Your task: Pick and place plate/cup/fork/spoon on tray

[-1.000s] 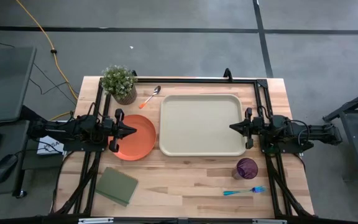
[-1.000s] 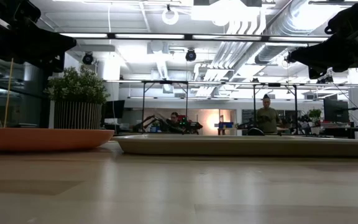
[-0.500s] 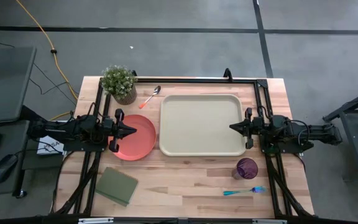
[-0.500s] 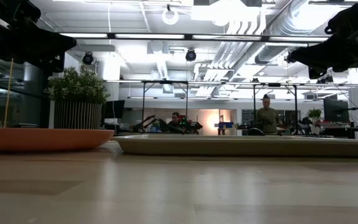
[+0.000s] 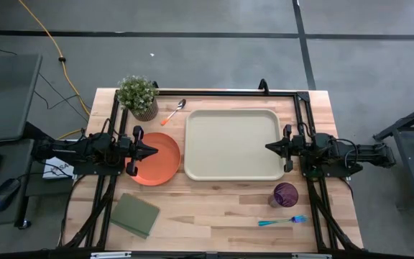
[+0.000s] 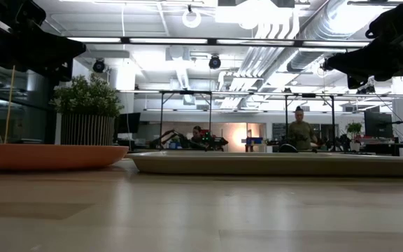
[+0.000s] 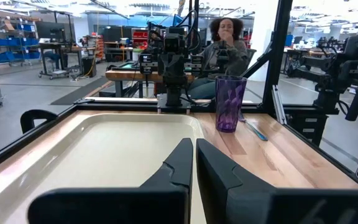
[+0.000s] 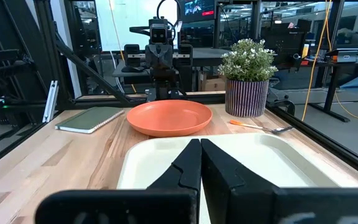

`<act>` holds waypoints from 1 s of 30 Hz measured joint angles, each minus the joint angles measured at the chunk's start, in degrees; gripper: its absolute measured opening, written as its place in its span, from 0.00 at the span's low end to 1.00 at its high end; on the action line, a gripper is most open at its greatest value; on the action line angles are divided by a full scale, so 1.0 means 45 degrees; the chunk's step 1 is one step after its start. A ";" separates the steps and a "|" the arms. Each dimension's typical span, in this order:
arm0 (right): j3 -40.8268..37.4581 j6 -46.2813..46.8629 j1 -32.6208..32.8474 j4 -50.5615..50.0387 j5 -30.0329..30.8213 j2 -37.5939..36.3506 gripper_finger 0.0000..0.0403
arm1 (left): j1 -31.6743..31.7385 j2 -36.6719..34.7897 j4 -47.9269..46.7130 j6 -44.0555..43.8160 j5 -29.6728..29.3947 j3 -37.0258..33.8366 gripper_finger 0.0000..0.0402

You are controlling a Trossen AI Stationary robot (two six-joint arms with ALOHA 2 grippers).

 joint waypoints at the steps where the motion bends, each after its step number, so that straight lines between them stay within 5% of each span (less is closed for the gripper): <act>1: -0.0001 -0.0005 0.0001 -0.0001 0.0000 0.0001 0.00 | -0.0002 0.0000 0.0001 -0.0002 0.0000 0.0000 0.01; 24: 0.0002 0.0000 0.0001 -0.0001 0.0000 -0.0002 0.00 | 0.0000 0.0000 0.0056 0.0000 -0.0065 0.0000 0.01; 30: 0.0001 -0.0001 0.0000 0.0001 0.0000 -0.0001 0.00 | -0.0002 0.0802 0.2992 -0.0442 -0.1410 0.0120 0.04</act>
